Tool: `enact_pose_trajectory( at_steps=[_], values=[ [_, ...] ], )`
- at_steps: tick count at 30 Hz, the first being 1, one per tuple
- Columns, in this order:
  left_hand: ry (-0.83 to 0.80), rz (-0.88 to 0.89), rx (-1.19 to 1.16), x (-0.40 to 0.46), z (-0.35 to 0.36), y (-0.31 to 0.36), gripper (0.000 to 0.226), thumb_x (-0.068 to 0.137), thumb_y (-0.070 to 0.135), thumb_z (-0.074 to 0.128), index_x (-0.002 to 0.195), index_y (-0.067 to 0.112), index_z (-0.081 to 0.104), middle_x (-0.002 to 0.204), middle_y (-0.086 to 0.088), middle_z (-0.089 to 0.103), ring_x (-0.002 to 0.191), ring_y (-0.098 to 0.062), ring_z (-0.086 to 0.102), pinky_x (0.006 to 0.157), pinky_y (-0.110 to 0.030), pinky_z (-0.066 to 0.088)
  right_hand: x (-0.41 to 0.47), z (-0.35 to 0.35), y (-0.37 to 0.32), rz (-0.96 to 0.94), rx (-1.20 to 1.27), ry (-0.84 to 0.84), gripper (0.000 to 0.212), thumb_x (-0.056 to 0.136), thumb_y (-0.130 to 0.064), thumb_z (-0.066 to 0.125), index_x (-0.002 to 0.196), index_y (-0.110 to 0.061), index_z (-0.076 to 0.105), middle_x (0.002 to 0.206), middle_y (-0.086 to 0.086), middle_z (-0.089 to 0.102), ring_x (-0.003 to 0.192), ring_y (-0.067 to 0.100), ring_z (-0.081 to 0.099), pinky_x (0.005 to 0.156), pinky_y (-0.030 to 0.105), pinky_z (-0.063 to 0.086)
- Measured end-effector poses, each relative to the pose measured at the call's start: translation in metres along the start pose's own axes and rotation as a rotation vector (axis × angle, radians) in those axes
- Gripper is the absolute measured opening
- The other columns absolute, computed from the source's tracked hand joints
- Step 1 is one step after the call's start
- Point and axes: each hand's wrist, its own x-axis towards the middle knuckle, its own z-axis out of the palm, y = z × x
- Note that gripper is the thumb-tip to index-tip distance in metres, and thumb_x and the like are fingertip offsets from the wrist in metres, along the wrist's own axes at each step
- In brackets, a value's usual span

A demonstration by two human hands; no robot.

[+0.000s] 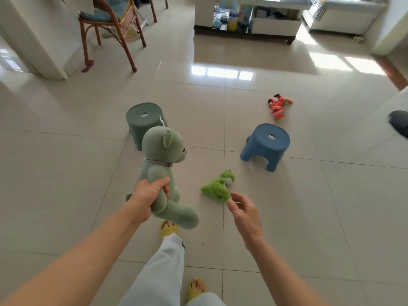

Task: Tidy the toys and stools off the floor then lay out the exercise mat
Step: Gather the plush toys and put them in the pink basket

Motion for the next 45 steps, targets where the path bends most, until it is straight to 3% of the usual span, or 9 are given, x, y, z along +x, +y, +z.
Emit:
enact_pose_trajectory(
  at_steps=[5,10,16,21,25,28,37,41,45],
  values=[
    [-0.070,-0.077,0.032,0.056,0.033,0.025,0.020,0.089,0.008,0.058,0.071,0.005,0.050,0.033,0.001,0.051,0.027,-0.007,0.047,0.035,-0.015,0.043,0.040,-0.008,-0.011,0.098,0.005,0.052,0.025,0.091,-0.021,0.057,0.116,-0.017,0.060,0.106,-0.005,0.061,0.089,0.002,0.056,0.077,0.020,0.044],
    [-0.127,-0.127,0.112,0.118,0.060,0.059,0.019,0.088,0.008,0.059,0.072,0.004,0.051,0.034,0.001,0.051,0.027,-0.008,0.047,0.035,-0.017,0.044,0.097,-0.006,-0.032,0.213,0.049,0.125,0.025,0.092,-0.021,0.056,0.117,-0.016,0.059,0.102,0.000,0.062,0.094,0.016,0.060,0.078,0.024,0.045],
    [-0.136,-0.120,0.255,0.171,0.076,0.087,0.022,0.087,0.011,0.061,0.066,0.006,0.054,0.036,0.002,0.053,0.047,-0.019,0.048,0.059,-0.029,0.045,0.154,0.008,-0.043,0.326,0.129,0.136,0.025,0.093,-0.019,0.054,0.117,-0.012,0.057,0.091,-0.004,0.061,0.077,0.009,0.058,0.078,0.025,0.044],
    [-0.106,-0.159,0.289,0.213,0.092,0.087,0.023,0.086,0.010,0.062,0.065,0.006,0.054,0.036,0.003,0.053,0.046,-0.018,0.048,0.056,-0.028,0.044,0.204,0.010,-0.027,0.410,0.131,0.122,0.027,0.094,-0.019,0.053,0.119,-0.010,0.056,0.097,0.000,0.061,0.072,0.009,0.058,0.069,0.025,0.045],
    [-0.062,-0.196,0.293,0.245,0.103,0.068,0.024,0.086,0.009,0.061,0.064,0.006,0.053,0.036,0.003,0.052,0.032,-0.010,0.048,0.054,-0.028,0.043,0.249,0.013,0.005,0.502,0.129,0.073,0.027,0.095,-0.019,0.051,0.119,-0.008,0.056,0.104,0.007,0.061,0.070,0.010,0.057,0.064,0.024,0.045],
    [-0.006,-0.232,0.302,0.270,0.114,0.048,0.023,0.086,0.009,0.062,0.065,0.007,0.054,0.036,0.004,0.052,0.035,-0.012,0.048,0.055,-0.027,0.043,0.287,0.018,0.039,0.570,0.124,0.040,0.030,0.094,-0.019,0.052,0.120,-0.005,0.055,0.105,0.009,0.060,0.069,0.012,0.057,0.071,0.026,0.046],
    [0.104,-0.307,0.294,0.371,0.160,-0.036,0.022,0.087,0.012,0.062,0.067,0.009,0.054,0.038,0.005,0.053,0.032,-0.006,0.049,0.052,-0.026,0.045,0.397,0.045,0.160,0.653,0.064,-0.057,0.029,0.094,-0.019,0.051,0.119,-0.007,0.055,0.102,0.008,0.059,0.066,0.010,0.055,0.062,0.023,0.042],
    [0.142,-0.341,0.239,0.418,0.174,-0.090,0.019,0.088,0.010,0.060,0.070,0.009,0.053,0.036,0.004,0.052,0.030,-0.006,0.047,0.042,-0.018,0.045,0.429,0.064,0.231,0.707,-0.008,-0.119,0.031,0.093,-0.019,0.052,0.121,-0.004,0.053,0.101,0.009,0.057,0.076,0.017,0.056,0.068,0.029,0.043],
    [0.164,-0.386,0.266,0.450,0.179,-0.135,0.016,0.087,0.011,0.062,0.072,0.010,0.054,0.040,0.004,0.054,0.033,-0.006,0.048,0.046,-0.019,0.046,0.458,0.083,0.285,0.755,-0.042,-0.151,0.037,0.092,-0.022,0.053,0.124,-0.003,0.052,0.106,0.009,0.056,0.090,0.021,0.055,0.074,0.033,0.044]
  ],
)
